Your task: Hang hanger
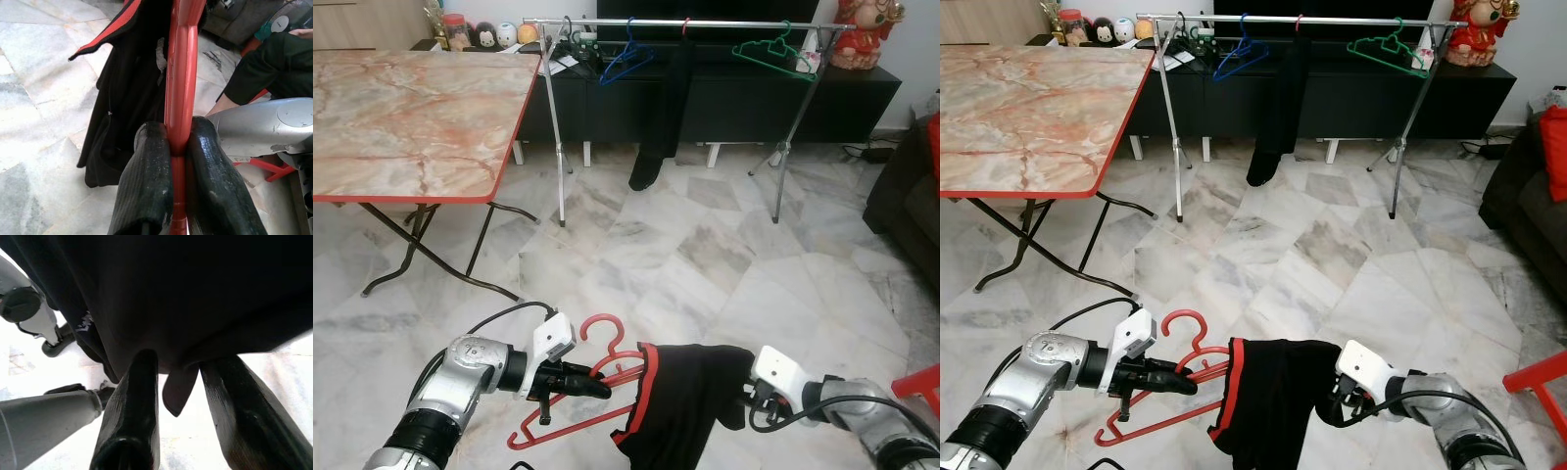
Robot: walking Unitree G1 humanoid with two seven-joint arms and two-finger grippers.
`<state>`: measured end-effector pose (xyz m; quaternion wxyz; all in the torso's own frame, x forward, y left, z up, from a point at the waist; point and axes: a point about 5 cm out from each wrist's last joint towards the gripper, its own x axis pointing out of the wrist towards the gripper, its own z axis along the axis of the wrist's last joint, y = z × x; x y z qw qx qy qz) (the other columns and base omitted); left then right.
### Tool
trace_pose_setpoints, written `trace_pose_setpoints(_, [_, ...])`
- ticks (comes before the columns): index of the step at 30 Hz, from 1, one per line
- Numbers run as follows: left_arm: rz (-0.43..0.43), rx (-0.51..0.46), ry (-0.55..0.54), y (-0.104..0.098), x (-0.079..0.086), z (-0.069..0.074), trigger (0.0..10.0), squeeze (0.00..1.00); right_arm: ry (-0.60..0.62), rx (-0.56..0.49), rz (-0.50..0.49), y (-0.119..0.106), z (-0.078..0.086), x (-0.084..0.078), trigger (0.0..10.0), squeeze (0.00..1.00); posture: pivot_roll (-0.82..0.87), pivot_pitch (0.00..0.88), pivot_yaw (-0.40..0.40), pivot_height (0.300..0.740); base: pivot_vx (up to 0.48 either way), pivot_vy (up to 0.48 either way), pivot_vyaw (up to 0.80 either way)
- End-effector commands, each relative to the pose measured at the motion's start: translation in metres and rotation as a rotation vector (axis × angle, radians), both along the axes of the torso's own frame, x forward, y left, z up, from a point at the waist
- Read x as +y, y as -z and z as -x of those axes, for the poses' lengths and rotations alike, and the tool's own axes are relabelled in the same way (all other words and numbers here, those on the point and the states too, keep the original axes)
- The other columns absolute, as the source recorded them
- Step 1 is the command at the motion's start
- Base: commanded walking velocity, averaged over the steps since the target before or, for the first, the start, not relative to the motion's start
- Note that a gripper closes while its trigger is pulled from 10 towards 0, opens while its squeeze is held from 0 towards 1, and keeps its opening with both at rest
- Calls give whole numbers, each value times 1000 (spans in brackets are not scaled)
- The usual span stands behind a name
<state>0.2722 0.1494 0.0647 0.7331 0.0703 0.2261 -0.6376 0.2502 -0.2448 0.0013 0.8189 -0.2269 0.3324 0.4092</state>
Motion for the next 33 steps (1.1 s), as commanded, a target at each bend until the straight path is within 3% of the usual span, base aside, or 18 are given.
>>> trace_pose_setpoints(1, [48, -21, 35, -10, -5, -1, 0, 0, 25, 11, -12, 2, 2, -2, 10000, 0, -87, 0, -67, 727, 0, 0, 0])
trace_pose_setpoints(6, [48, -17, 41, -10, -5, -1, 0, 0, 21, 15, -21, 3, 2, 1, 10000, 0, -86, 0, -69, 727, 0, 0, 0])
trace_pose_setpoints(7, [48, -17, 40, -10, -5, -1, 0, 0, 21, 15, -22, 3, 2, 2, 4941, 0, -86, 0, -69, 727, 0, 0, 0])
trace_pose_setpoints(8, [50, -16, 40, -10, -5, -1, 0, 0, 21, 14, -22, 3, 2, 3, 941, 0, -86, 0, -69, 727, 0, 0, 0])
trace_pose_setpoints(9, [51, -15, 40, -11, -5, 0, 0, 0, 21, 14, -20, 3, 1, 3, 0, 0, -85, 0, -70, 727, 0, 0, 0])
trace_pose_setpoints(33, [84, -9, 43, -15, -8, 0, 0, 0, 38, 3, -64, 2, -3, 11, 0, 0, -80, 0, -72, 727, 0, 0, 0])
